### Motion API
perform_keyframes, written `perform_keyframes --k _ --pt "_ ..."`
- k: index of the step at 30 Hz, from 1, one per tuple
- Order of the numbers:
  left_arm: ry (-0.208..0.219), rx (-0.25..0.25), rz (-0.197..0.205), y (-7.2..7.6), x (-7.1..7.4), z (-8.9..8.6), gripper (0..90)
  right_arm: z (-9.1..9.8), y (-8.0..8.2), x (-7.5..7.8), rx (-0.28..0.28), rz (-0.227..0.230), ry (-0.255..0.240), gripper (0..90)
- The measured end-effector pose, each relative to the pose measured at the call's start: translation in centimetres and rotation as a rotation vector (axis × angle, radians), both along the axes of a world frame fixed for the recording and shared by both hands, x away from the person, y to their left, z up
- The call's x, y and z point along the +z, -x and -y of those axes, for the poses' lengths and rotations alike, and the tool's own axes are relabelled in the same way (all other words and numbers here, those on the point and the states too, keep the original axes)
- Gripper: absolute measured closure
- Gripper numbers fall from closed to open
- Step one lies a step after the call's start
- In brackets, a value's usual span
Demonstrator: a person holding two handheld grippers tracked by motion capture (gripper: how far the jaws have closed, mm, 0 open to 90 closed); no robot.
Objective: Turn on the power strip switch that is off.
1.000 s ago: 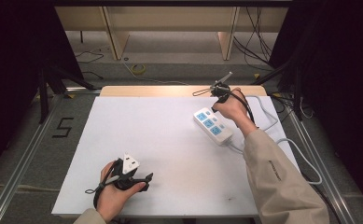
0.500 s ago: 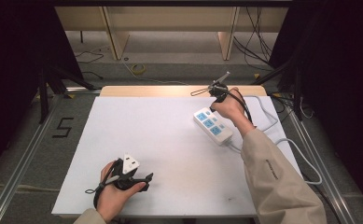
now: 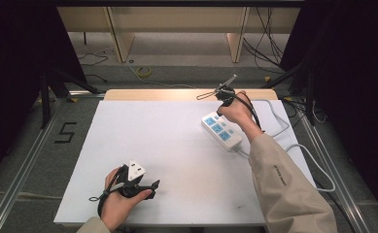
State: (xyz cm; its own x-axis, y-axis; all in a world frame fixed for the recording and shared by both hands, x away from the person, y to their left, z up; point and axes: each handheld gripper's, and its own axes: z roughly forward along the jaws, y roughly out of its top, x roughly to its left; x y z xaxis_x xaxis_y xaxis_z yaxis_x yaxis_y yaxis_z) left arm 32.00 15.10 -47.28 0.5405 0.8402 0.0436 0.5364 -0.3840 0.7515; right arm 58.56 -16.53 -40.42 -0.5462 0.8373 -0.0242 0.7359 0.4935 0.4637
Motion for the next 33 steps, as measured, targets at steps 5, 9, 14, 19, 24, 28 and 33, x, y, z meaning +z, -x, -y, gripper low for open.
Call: perform_keyframes --k 5,9,14,19,24,28,33 --pt "0.000 -0.001 0.000 0.0 0.0 0.0 21.1 -0.3 -0.1 -0.2 0.004 -0.003 0.005 90.0" --pt "0.000 -0.001 0.000 0.0 0.0 0.0 21.1 -0.4 -0.2 -0.3 0.003 -0.003 0.005 90.0" --pt "0.000 -0.001 0.000 0.0 0.0 0.0 21.1 -0.4 -0.4 -0.6 0.003 0.002 0.007 90.0" --pt "0.000 -0.002 0.000 0.0 0.0 0.0 21.1 -0.5 -0.6 -1.0 -0.001 0.004 0.005 90.0" --pt "0.000 -0.003 0.000 0.0 0.0 0.0 21.1 -0.6 -0.8 -1.2 -0.005 0.002 0.004 90.0" --pt "0.000 -0.003 0.000 0.0 0.0 0.0 21.1 -0.5 -0.9 -1.5 -0.012 0.005 0.005 90.0" --pt "-0.002 -0.004 -0.001 0.0 0.0 0.0 21.1 -0.4 -1.1 -1.7 -0.021 0.006 -0.001 90.0"
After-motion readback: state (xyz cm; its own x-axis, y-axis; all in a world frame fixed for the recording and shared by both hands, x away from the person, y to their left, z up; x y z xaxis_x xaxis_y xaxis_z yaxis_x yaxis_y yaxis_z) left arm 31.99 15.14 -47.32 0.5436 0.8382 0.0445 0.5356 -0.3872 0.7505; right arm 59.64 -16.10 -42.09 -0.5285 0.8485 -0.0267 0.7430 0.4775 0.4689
